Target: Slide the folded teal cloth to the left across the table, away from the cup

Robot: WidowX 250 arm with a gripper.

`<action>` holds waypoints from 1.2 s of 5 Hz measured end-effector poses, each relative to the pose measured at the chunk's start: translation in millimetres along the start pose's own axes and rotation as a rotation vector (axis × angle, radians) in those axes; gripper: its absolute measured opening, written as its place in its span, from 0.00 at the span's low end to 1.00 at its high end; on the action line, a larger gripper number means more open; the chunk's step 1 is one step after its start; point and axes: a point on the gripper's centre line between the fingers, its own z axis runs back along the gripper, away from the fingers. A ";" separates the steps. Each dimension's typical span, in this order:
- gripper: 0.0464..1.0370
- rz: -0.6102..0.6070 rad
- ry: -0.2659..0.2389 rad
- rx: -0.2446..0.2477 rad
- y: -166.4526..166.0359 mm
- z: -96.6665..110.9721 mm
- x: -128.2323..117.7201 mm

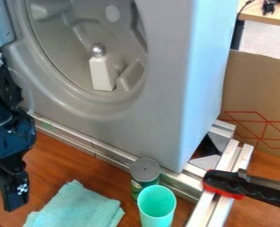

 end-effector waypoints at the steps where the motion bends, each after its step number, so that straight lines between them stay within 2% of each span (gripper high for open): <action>1: 0.96 0.001 0.003 -0.007 -1.7 -2.1 -0.2; 2: 0.96 0.024 -0.029 -0.043 -25.6 -12.0 13.2; 3: 0.96 0.026 -0.047 -0.039 -38.2 -22.9 24.0; 5: 0.96 0.079 -0.079 -0.035 -41.0 -55.9 42.4; 6: 0.96 0.103 -0.047 -0.004 -42.4 -67.1 43.6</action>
